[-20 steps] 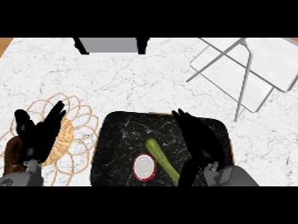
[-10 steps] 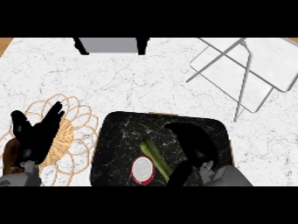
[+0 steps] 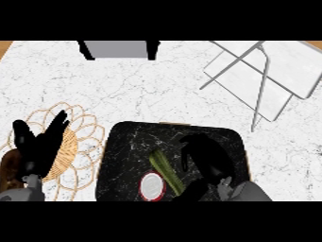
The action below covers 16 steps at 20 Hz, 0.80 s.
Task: Pick the squash from the tray and place it in the tiered shelf
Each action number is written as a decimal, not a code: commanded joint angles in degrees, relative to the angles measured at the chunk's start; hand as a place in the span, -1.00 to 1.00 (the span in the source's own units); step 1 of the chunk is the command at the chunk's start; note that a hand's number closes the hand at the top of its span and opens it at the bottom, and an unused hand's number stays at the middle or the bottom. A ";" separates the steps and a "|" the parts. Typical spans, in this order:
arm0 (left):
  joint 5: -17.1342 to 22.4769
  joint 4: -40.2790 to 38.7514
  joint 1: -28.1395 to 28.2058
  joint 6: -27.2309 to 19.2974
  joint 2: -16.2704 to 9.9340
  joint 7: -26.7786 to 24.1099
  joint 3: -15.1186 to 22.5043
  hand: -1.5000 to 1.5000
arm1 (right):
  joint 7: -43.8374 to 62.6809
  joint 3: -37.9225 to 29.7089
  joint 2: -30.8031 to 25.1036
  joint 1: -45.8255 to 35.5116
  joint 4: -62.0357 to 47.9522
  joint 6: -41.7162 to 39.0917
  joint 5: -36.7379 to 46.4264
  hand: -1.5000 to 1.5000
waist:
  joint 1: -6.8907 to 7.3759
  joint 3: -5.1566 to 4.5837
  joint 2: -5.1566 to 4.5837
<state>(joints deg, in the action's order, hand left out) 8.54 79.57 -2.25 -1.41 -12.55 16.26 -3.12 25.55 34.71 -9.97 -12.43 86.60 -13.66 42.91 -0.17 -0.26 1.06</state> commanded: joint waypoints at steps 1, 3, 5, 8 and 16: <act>1.50 -2.46 1.45 2.29 0.46 -1.96 -0.80 0.00 | 3.42 -1.56 8.10 -1.20 -5.12 4.35 0.71 1.00 | 0.51 0.25 -1.15; -0.40 -1.59 -0.79 -0.35 1.42 0.34 0.73 0.00 | 14.07 -9.33 9.63 -3.52 -7.59 8.58 0.22 1.00 | 0.42 0.25 -1.50; 0.62 -1.22 0.77 1.52 0.22 0.04 0.15 0.00 | 23.08 -13.73 9.77 -5.49 -6.79 15.22 -0.83 1.00 | 1.10 0.21 -1.67; 0.31 -1.08 0.76 1.64 1.25 0.07 1.30 0.00 | 34.03 -15.12 9.87 -11.83 -9.81 22.59 2.34 1.00 | 2.46 0.16 -1.60; -1.68 -2.02 -0.45 0.24 2.15 -0.39 2.21 0.00 | 52.68 -10.89 9.94 -33.74 -11.65 31.36 16.96 1.00 | 2.40 0.07 -0.76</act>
<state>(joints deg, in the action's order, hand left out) 7.79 78.54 -4.28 -0.63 -11.99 15.65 -2.49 63.39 22.81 -0.59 -37.68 75.74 13.19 53.22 2.47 0.16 0.12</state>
